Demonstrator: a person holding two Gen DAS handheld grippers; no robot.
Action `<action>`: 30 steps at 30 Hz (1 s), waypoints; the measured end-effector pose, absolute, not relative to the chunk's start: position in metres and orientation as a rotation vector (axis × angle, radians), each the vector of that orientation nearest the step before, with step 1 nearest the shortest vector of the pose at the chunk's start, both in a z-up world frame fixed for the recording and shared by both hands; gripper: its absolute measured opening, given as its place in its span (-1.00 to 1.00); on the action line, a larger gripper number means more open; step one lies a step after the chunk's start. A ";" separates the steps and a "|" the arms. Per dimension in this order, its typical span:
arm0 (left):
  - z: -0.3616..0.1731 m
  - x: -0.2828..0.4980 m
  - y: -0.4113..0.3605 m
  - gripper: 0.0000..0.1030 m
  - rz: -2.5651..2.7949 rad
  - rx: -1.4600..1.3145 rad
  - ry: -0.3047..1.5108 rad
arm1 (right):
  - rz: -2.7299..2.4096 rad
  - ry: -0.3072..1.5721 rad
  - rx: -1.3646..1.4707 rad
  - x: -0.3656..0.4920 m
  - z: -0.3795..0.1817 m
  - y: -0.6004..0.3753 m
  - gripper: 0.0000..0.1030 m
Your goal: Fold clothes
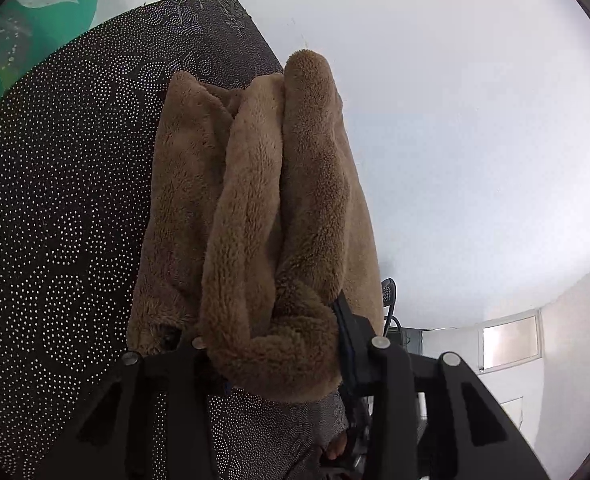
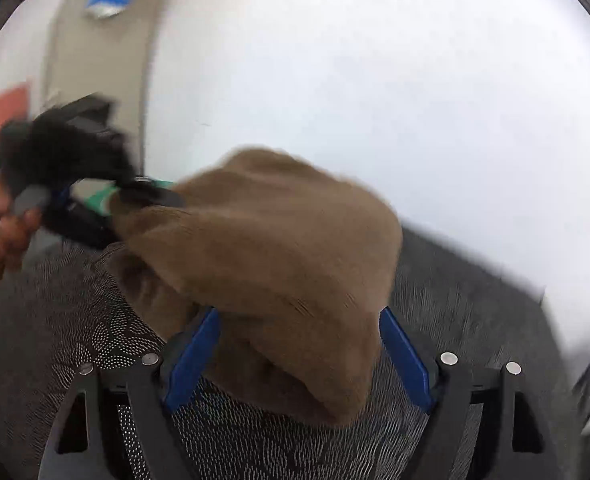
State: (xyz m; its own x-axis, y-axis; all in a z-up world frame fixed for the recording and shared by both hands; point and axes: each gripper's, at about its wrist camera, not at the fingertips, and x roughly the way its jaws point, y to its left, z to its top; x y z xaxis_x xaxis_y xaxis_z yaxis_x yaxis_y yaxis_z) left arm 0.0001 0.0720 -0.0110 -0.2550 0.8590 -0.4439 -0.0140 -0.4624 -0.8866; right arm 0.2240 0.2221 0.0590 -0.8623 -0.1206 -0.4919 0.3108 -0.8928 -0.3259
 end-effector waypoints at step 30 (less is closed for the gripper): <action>0.037 0.006 0.008 0.25 1.816 -1.209 -1.062 | -2.415 0.434 0.766 0.211 0.061 0.169 -0.43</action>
